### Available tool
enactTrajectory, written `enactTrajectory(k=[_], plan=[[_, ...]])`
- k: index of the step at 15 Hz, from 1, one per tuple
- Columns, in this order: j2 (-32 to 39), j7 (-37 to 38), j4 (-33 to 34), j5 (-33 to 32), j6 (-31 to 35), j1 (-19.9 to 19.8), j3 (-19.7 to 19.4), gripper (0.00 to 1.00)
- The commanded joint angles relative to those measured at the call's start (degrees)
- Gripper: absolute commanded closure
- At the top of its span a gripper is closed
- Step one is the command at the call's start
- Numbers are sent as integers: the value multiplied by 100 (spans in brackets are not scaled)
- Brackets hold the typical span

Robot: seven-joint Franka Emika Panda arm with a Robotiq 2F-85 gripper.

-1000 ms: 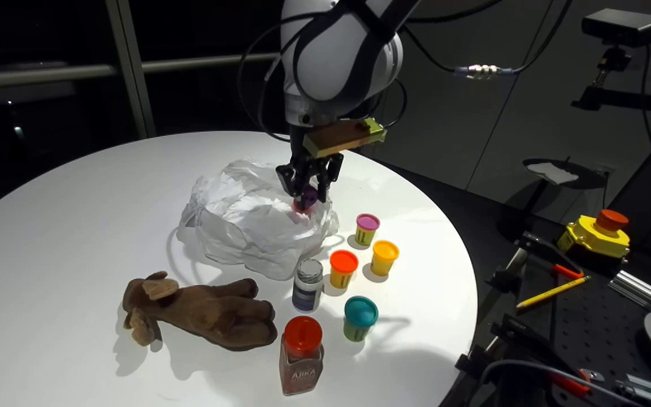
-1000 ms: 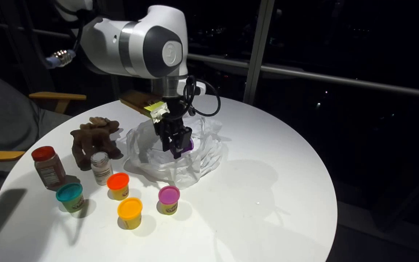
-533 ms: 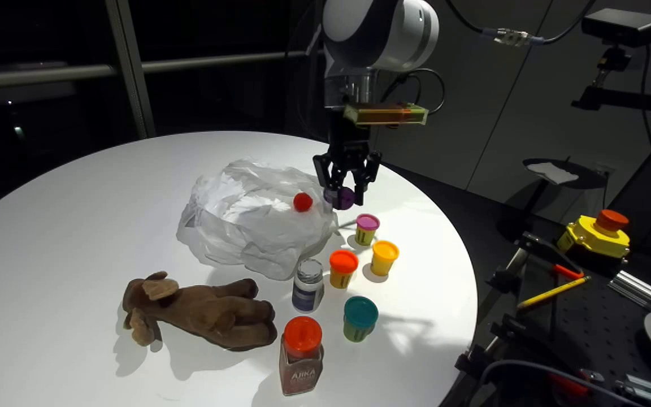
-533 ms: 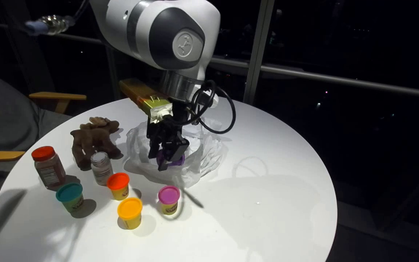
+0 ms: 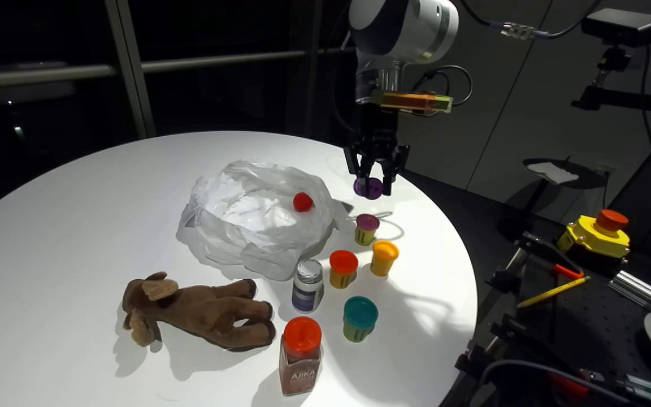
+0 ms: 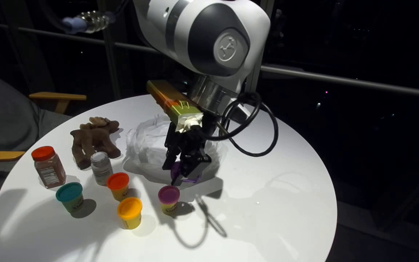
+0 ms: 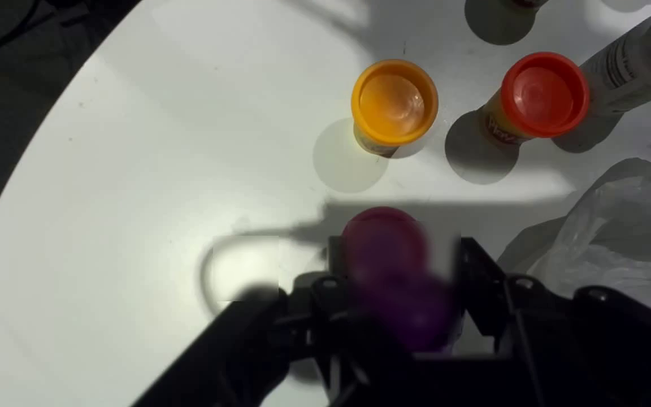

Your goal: Take everything out of the plastic bag

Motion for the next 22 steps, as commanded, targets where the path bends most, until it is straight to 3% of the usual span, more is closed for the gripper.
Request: enactTrajectory(k=[1,12,22], plan=[[361,-79,639,248,-531,-166,17,76],[2101,-342,2693,681,-1564,-360,290,76],[2375,-661,3034,1043,-2000,-750,341,76]])
